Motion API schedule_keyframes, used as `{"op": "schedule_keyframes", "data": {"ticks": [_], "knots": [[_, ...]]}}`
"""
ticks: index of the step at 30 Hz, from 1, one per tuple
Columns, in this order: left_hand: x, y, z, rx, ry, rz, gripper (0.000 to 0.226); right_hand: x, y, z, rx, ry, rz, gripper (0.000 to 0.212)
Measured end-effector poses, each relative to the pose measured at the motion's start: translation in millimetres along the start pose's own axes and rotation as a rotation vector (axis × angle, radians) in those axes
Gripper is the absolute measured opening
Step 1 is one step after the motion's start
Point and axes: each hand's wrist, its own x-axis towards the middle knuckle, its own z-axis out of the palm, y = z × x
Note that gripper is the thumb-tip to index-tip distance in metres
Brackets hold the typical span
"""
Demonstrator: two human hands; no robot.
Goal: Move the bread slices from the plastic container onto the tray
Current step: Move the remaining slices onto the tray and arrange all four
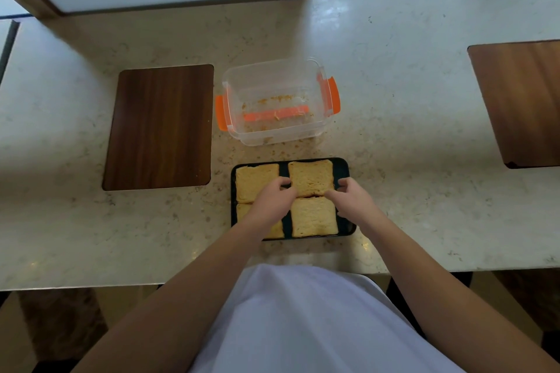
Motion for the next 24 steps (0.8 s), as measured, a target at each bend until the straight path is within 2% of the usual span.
{"op": "schedule_keyframes", "data": {"ticks": [7,24], "knots": [[3.6,5.8,0.3,-0.040,-0.012,-0.057,0.053,5.5,-2.3,6.9,-0.022,-0.007,-0.017,0.063],[8.0,15.0,21.3,-0.035,-0.049,-0.025,0.055,13.9,9.3,-6.9,-0.014,0.040,0.014,0.059]]}}
